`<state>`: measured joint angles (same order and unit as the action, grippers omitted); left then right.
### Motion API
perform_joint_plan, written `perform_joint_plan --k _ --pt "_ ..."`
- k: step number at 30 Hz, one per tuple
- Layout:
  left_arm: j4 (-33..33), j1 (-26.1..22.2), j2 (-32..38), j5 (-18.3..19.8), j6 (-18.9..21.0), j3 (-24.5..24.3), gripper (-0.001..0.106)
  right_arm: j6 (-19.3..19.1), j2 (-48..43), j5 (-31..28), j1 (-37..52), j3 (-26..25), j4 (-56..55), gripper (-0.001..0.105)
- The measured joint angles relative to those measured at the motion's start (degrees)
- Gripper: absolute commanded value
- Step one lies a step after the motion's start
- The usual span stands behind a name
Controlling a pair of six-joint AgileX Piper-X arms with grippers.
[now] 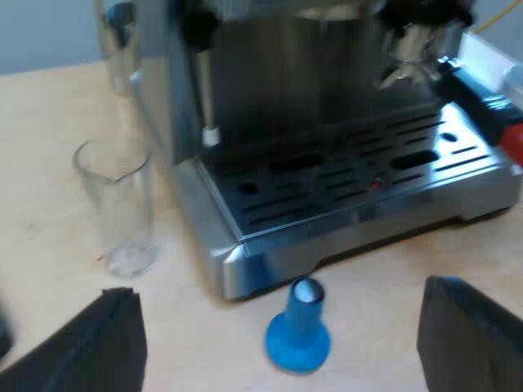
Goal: Grind coffee beans and then tamp
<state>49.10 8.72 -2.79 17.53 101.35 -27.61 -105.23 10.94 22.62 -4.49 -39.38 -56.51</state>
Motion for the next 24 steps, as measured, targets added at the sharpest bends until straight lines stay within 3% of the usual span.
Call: perform_joint_plan --k 3,11,17,24 --pt "-2.4 2.6 -3.2 0.8 0.0 -0.7 0.07 -0.4 2.1 5.7 0.0 -1.0 1.6 0.054" --pt "-7.9 10.4 -11.9 3.2 0.0 -1.1 0.07 -0.7 5.9 12.6 0.0 -1.0 9.7 0.054" --pt "-12.2 15.9 -17.2 3.7 0.0 -1.1 0.07 -0.7 10.2 13.9 0.0 -1.0 12.6 0.054" --pt "-16.4 18.2 -21.2 4.0 0.0 -1.1 0.07 -0.8 14.0 15.3 -0.9 -1.0 15.4 0.054"
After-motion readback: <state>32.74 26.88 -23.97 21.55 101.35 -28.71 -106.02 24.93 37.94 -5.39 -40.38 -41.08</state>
